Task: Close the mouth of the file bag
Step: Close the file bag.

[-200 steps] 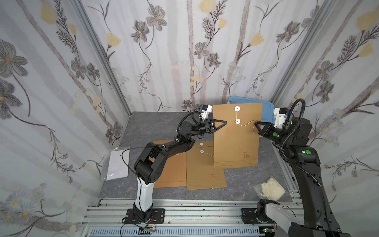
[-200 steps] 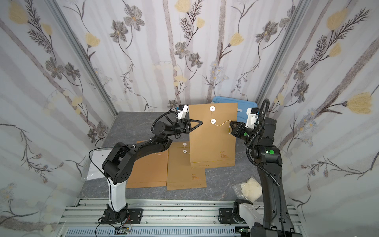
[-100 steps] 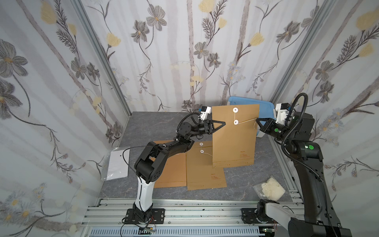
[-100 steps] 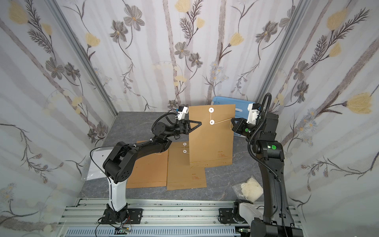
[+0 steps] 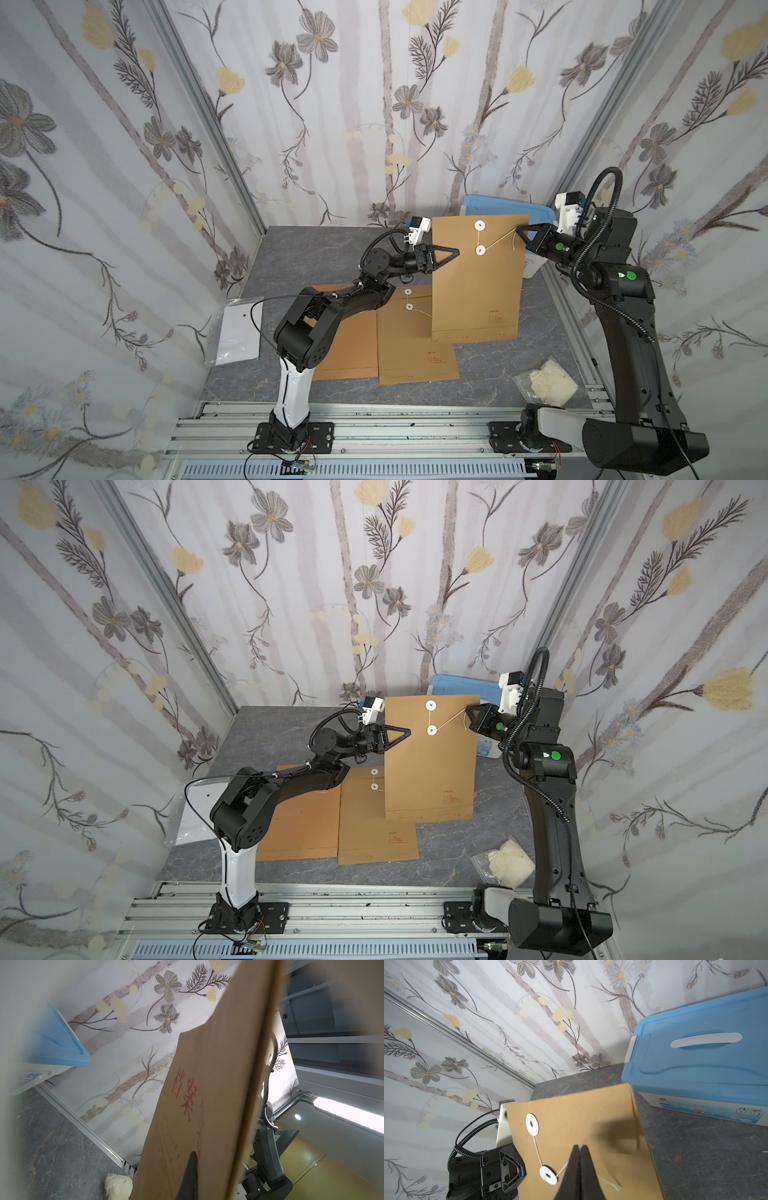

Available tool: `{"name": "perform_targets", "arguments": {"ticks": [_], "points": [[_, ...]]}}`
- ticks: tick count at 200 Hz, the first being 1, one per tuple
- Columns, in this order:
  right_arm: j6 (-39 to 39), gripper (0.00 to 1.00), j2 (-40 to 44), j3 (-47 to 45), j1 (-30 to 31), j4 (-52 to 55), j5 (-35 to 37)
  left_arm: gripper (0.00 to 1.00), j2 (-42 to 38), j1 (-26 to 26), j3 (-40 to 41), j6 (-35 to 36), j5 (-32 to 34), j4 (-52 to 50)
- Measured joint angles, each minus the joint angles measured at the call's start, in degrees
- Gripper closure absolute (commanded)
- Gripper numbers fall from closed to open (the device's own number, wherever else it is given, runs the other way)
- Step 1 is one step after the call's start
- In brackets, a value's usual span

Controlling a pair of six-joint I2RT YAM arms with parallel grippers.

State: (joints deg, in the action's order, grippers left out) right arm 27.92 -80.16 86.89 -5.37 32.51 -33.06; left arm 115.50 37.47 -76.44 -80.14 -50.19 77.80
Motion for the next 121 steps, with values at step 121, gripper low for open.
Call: {"name": "perform_targets", "arguments": {"ticks": [121], "points": [[-3.63,1.0,-10.29,12.57,13.68,6.43,2.43,1.0,2.95,1.97,-2.34,-1.14,0.04,-0.02]]}}
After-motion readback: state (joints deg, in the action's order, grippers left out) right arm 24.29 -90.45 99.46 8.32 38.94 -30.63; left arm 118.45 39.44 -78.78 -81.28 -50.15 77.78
